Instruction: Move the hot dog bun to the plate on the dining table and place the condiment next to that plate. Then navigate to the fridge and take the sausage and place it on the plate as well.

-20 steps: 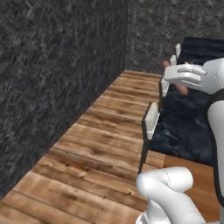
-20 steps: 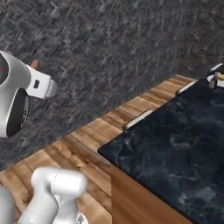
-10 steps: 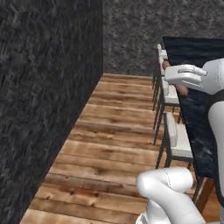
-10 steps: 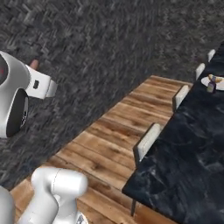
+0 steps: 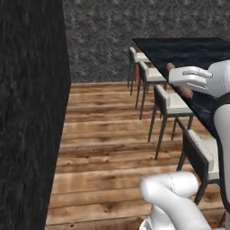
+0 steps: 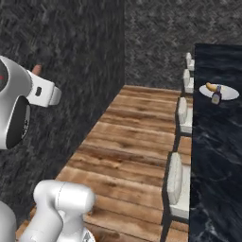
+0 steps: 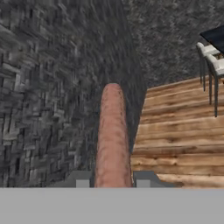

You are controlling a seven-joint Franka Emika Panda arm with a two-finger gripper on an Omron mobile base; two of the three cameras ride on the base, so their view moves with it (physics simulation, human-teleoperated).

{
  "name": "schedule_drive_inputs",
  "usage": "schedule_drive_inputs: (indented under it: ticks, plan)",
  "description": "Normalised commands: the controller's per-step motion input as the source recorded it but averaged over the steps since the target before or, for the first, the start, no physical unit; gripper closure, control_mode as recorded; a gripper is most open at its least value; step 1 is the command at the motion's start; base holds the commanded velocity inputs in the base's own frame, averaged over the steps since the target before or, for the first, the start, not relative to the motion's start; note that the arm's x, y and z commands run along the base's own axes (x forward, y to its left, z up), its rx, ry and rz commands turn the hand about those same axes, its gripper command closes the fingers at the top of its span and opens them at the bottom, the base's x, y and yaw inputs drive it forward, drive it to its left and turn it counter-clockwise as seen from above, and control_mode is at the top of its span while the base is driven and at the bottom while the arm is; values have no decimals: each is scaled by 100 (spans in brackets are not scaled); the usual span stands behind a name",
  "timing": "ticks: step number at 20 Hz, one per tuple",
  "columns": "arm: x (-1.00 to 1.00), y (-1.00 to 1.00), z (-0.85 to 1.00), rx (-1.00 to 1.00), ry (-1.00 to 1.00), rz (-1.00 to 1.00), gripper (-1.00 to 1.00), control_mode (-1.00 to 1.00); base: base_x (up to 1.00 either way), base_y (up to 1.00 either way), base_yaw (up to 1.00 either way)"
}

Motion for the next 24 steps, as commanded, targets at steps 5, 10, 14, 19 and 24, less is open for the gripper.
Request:
schedule_drive_inputs:
  ticks: [5, 10, 14, 19, 24]
  plan:
    - [0, 0, 0, 0, 0, 0, 100, 100, 100, 71, -52]
    - [0, 0, 0, 0, 0, 0, 100, 100, 100, 70, -55]
    - [0, 0, 0, 0, 0, 0, 100, 100, 100, 68, -58]
    - [0, 0, 0, 0, 0, 0, 100, 100, 100, 68, -58]
    - [0, 0, 0, 0, 0, 0, 100, 100, 100, 69, -57]
